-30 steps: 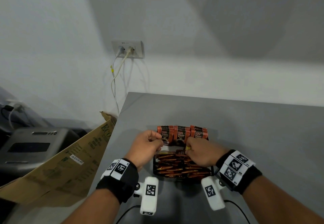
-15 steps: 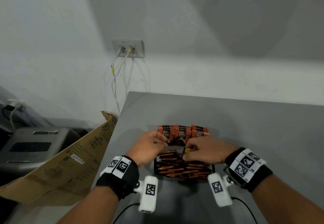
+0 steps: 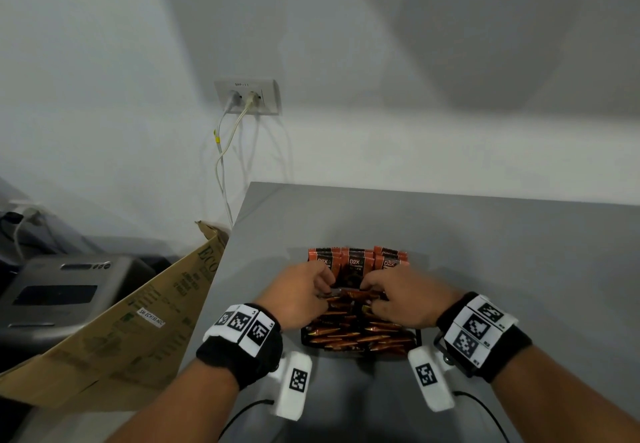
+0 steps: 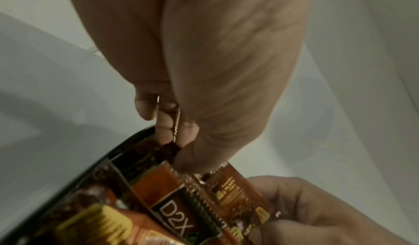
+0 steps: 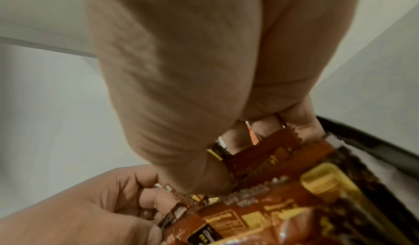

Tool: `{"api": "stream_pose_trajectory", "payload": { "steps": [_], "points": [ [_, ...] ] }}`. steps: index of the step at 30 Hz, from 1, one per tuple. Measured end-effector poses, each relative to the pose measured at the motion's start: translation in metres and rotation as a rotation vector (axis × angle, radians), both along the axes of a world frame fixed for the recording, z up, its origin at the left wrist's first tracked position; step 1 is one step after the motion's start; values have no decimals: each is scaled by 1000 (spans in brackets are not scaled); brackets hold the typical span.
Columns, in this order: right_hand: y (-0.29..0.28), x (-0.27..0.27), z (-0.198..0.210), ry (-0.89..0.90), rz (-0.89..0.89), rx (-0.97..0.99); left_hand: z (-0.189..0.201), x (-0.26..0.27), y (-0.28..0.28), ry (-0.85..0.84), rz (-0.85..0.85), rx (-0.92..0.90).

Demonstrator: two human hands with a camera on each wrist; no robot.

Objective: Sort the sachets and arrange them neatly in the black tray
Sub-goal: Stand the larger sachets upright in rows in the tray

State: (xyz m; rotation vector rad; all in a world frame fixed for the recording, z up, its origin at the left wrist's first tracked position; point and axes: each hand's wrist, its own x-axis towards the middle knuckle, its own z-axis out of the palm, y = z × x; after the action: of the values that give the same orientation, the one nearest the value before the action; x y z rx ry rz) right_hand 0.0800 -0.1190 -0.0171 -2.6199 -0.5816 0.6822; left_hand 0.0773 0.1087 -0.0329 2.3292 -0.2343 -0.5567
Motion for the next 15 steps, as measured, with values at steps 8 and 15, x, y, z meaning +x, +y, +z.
{"api": "stream_pose_trajectory", "payload": {
  "steps": [8,15],
  "points": [
    [-2,-2,-4,-4,15,38,-6,1,-9,-142,-126,206],
    [-3,-3,-7,-26,16,49,-8,0,-6,-291,-167,211]
  ]
}}
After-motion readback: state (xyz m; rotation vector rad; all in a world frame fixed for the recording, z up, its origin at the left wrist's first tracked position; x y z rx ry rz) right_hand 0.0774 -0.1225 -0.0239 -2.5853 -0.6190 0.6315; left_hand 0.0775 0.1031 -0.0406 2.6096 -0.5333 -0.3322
